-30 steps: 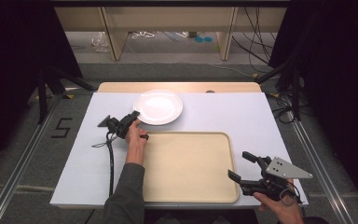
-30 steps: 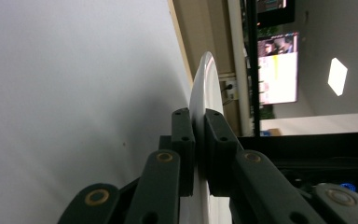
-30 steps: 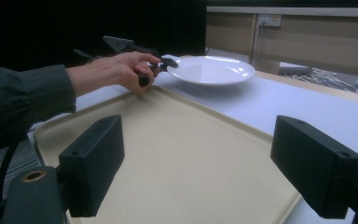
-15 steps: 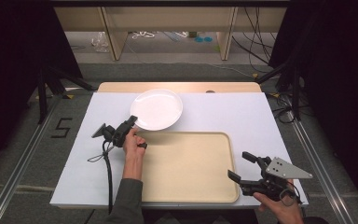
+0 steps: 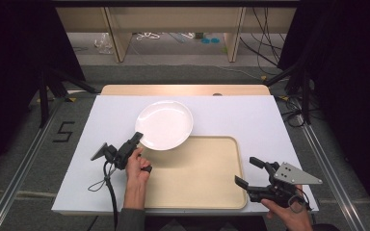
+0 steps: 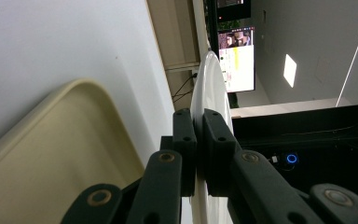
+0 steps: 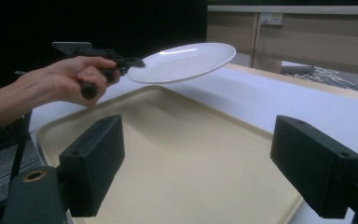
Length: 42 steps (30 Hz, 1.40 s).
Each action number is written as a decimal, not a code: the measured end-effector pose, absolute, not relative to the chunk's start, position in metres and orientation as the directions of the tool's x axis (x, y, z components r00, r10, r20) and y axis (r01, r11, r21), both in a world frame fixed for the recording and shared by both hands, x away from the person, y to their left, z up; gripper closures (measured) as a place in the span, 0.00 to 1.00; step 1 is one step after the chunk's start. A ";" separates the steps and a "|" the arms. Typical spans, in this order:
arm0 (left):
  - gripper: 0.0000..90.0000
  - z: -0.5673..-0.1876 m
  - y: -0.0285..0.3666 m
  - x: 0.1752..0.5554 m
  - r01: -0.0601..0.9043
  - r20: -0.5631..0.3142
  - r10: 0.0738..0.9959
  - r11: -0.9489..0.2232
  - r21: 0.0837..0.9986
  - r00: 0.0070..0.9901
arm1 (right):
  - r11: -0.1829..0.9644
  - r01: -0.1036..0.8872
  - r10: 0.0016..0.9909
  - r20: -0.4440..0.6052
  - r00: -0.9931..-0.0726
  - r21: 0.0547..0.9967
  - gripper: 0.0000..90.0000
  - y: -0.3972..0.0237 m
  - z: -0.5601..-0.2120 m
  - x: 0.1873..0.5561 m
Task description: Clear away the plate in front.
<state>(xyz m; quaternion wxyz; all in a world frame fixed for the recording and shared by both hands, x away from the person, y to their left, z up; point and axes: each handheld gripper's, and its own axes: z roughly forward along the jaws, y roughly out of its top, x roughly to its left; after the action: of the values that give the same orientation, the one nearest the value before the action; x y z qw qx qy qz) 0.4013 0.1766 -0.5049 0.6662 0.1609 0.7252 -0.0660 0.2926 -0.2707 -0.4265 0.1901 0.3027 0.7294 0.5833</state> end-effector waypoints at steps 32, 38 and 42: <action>0.94 -0.515 0.156 0.315 0.417 -0.988 0.139 0.903 0.099 -0.066 | 0.163 0.238 0.656 0.076 -0.751 0.957 0.20 -0.268 -0.428 0.290; 0.94 -0.521 0.149 0.307 0.438 -0.985 0.159 0.892 0.113 -0.070 | 0.153 0.231 0.662 0.074 -0.746 0.961 0.20 -0.268 -0.428 0.290; 0.94 -0.526 0.145 0.304 0.446 -0.981 0.175 0.887 0.120 -0.085 | 0.152 0.229 0.661 0.073 -0.747 0.962 0.20 -0.268 -0.428 0.290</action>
<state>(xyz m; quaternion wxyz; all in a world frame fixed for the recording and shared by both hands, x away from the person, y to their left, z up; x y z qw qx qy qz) 0.3040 0.1446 -0.5257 0.6420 0.2131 0.7289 -0.1055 0.2900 -0.2677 -0.4284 0.1874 0.3026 0.7353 0.5768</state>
